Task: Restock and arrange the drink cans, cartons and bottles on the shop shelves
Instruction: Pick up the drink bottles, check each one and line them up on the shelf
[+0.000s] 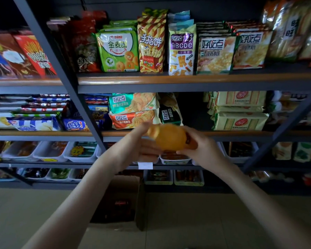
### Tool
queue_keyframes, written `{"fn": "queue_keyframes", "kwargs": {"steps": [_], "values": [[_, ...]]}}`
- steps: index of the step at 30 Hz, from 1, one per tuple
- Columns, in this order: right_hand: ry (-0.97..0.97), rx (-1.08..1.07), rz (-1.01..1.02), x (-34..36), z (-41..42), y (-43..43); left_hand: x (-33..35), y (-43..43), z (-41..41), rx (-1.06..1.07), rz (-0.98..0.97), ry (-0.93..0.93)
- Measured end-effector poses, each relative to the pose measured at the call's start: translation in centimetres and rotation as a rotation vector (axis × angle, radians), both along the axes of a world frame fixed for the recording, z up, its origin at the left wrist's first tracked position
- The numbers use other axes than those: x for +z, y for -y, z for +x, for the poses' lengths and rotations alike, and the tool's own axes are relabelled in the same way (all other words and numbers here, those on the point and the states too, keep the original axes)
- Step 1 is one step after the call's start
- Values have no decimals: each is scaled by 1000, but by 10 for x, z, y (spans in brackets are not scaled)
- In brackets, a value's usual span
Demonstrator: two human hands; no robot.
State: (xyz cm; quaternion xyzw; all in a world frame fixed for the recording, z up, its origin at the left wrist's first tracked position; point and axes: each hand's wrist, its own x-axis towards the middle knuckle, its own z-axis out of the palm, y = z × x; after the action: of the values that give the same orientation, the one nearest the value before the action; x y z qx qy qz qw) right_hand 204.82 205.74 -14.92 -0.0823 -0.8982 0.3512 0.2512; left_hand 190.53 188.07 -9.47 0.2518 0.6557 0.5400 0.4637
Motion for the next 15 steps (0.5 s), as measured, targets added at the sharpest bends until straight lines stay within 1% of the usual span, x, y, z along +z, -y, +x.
{"fn": "queue_keyframes", "kwargs": {"steps": [1,2,4,5,6,8,9,11,13,15], "values": [[-7,-50,-161,3,1,4,0,0,-1,6,44,-22],[-12,-85,-312,6,1,7,-5,-3,-1,13,65,-95],[-35,-83,-578,10,2,9,-16,-8,9,-4,72,-300],[-55,-61,-695,11,1,10,-24,-11,15,-48,69,-391],[-87,-27,-803,13,2,10,-32,-13,21,-97,67,-437],[-162,65,-1011,12,2,10,-37,-16,28,-147,45,-437],[-179,101,-1088,11,2,9,-37,-18,29,-148,49,-432],[-189,128,-1162,10,2,9,-36,-21,32,-130,49,-448],[-173,121,-1194,11,3,8,-37,-24,35,-65,34,-532],[-113,93,-1181,13,4,10,-41,-27,38,38,49,-661]]}}
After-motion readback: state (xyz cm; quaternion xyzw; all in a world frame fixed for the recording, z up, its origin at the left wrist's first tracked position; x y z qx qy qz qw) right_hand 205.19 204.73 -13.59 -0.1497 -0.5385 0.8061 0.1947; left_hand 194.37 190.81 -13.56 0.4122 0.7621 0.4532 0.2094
